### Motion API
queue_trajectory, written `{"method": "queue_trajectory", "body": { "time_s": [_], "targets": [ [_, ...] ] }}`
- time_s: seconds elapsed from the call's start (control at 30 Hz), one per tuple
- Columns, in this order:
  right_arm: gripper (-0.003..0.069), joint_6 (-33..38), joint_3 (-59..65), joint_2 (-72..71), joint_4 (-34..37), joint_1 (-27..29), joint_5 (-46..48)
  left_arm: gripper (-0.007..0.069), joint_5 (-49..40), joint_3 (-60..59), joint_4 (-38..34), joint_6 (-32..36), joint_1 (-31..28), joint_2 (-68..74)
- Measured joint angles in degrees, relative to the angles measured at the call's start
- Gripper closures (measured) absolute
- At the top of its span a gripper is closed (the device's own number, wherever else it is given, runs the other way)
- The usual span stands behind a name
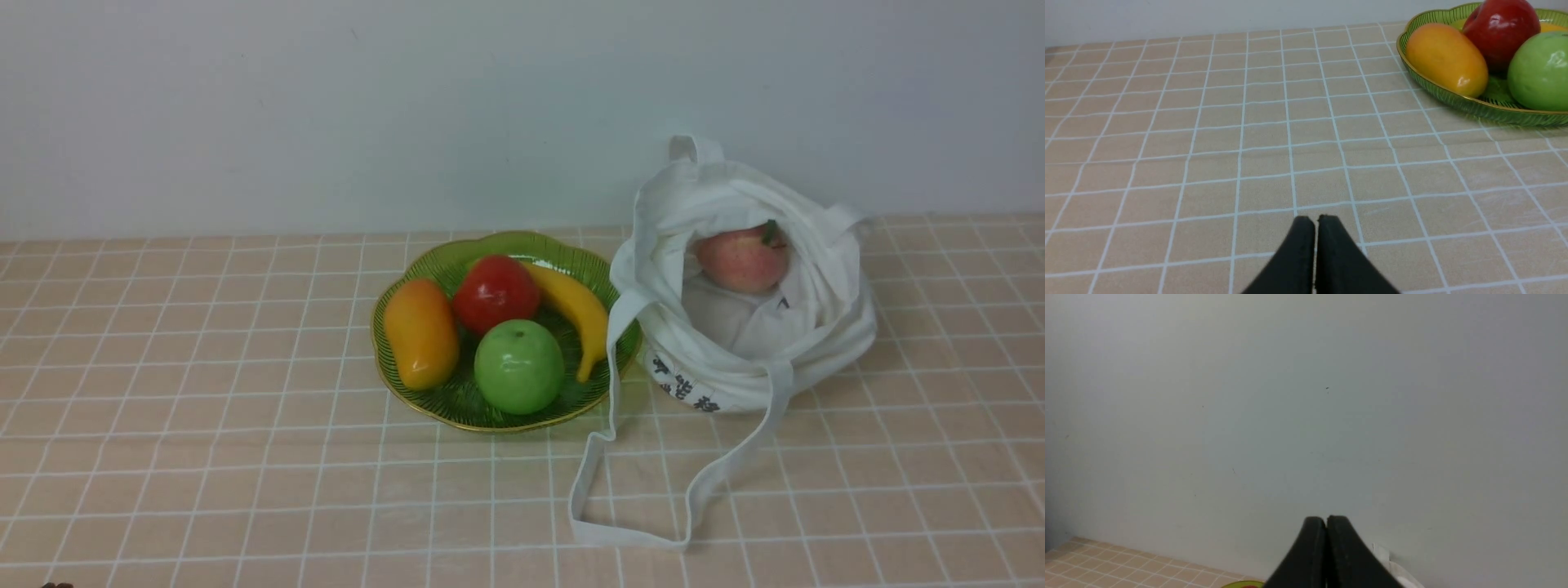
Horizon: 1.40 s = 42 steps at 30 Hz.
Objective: Take the fruit out of the bag on the brown coffee tablecloth and place them on the plate.
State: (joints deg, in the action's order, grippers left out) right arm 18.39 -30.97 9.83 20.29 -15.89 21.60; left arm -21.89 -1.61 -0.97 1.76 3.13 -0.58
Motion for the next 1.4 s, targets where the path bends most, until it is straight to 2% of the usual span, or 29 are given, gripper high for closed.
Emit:
{"method": "queue_trajectory", "body": {
  "time_s": [0.4, 0.57, 0.83, 0.93, 1.07, 1.4],
  "targets": [
    [0.0671, 0.0, 2.4, 0.3, -2.0, 0.0, -1.9, 0.0632, 0.0, 0.0, 0.0, 0.0, 0.0, 0.0],
    [0.0671, -2.6, 13.9, -0.1, -6.3, 0.5, -5.5, 0.0632, 0.0, 0.0, 0.0, 0.0, 0.0, 0.0],
    [0.0671, -14.9, 28.5, -7.4, -14.9, 11.7, -5.5, 0.0632, 0.0, 0.0, 0.0, 0.0, 0.0, 0.0],
    [0.0671, -18.4, 31.6, -9.4, -17.5, 14.1, -5.5, 0.0632, 0.0, 0.0, 0.0, 0.0, 0.0, 0.0],
    [0.0671, -20.7, 32.6, -10.3, -18.9, 15.8, -5.0, 0.0632, 0.0, 0.0, 0.0, 0.0, 0.0, 0.0],
    [0.0671, -20.8, 32.5, -10.3, -20.3, 16.7, -1.2, 0.0632, 0.0, 0.0, 0.0, 0.0, 0.0, 0.0]
  ]
}}
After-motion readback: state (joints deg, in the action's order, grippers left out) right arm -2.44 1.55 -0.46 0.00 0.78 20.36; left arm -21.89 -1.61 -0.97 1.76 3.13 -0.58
